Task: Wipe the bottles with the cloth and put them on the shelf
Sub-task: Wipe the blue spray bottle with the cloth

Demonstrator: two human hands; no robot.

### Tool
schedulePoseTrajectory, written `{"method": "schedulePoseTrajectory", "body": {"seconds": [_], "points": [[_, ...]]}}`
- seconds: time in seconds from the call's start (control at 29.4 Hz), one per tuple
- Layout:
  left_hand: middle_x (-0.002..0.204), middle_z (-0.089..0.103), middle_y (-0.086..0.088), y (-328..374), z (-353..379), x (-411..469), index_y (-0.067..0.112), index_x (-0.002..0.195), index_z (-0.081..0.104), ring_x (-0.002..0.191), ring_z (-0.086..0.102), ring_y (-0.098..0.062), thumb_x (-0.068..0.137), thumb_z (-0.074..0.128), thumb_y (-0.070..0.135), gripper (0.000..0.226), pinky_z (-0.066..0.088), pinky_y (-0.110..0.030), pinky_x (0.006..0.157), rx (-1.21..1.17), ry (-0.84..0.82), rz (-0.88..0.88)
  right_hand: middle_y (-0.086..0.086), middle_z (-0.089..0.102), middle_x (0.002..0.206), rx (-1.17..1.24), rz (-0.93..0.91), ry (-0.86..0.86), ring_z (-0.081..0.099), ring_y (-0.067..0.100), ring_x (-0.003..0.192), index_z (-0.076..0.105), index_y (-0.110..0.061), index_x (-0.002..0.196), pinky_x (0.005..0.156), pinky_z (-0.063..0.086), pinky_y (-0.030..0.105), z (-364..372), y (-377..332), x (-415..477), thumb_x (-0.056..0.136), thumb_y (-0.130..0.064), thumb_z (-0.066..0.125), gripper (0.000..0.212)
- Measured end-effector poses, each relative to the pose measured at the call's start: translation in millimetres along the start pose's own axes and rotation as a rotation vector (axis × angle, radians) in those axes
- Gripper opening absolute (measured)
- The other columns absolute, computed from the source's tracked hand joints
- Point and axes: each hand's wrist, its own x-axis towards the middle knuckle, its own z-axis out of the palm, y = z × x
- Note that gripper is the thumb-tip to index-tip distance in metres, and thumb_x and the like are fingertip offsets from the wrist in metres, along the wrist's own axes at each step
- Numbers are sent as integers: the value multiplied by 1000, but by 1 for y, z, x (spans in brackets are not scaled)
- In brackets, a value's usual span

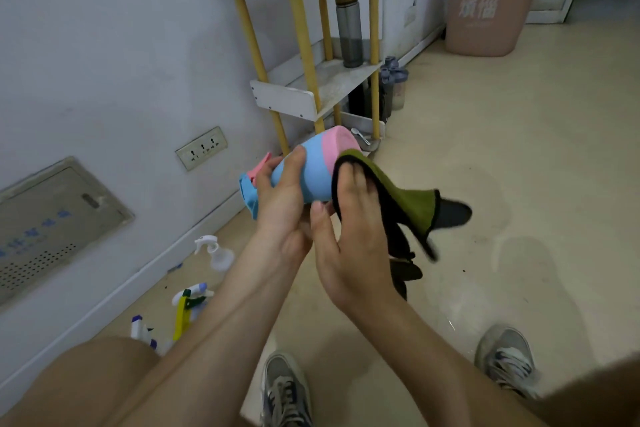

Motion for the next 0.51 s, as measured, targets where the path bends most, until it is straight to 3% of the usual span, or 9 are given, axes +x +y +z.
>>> {"method": "schedulePoseTrajectory", "body": {"seconds": [0.07,0.14,0.2,0.27,0.34,0.44,0.51], "points": [[119,54,-7,-4,0,-2,34,117,48,91,65,-24,88,70,32,37,59,-37,59,87,-10,46,6,35,156,66,103,-47,33,13,139,27,-10,154,113,20,18,-10,-4,13,98,-44,36,66],[121,51,-6,-8,-2,-5,31,119,48,96,63,-25,87,70,28,39,57,-34,56,225,-64,117,0,37,155,185,254,-119,37,8,137,24,-18,156,111,30,23,-21,-2,27,98,-50,35,67],[122,49,-4,-8,-7,-9,30,120,47,99,63,-26,87,70,26,41,58,-36,58,333,-158,174,-1,47,148,311,423,-121,49,13,128,34,-23,152,104,42,29,-31,3,43,101,-50,39,58],[121,48,-2,-4,-11,-13,32,120,48,100,64,-27,86,72,26,43,60,-40,62,439,-270,222,5,63,128,519,689,-125,62,20,113,57,-22,131,99,50,38,-45,10,60,100,-53,41,46],[120,48,-1,2,-14,-14,34,118,50,101,64,-27,84,74,25,42,60,-41,63,510,-354,222,8,73,109,649,875,-235,69,26,101,67,-19,109,95,54,43,-59,15,68,96,-59,44,49],[124,50,-6,13,-17,-9,35,115,55,99,64,-32,85,71,28,35,58,-41,63,515,-382,72,5,72,108,377,784,-467,67,23,102,72,-18,102,100,48,42,-72,15,74,90,-65,47,54],[126,49,-8,21,-18,-5,36,115,54,99,62,-31,84,69,30,35,57,-39,61,603,-371,55,3,67,88,50,612,-552,61,19,84,68,-18,84,80,46,33,-76,10,79,93,-61,45,50]]}}
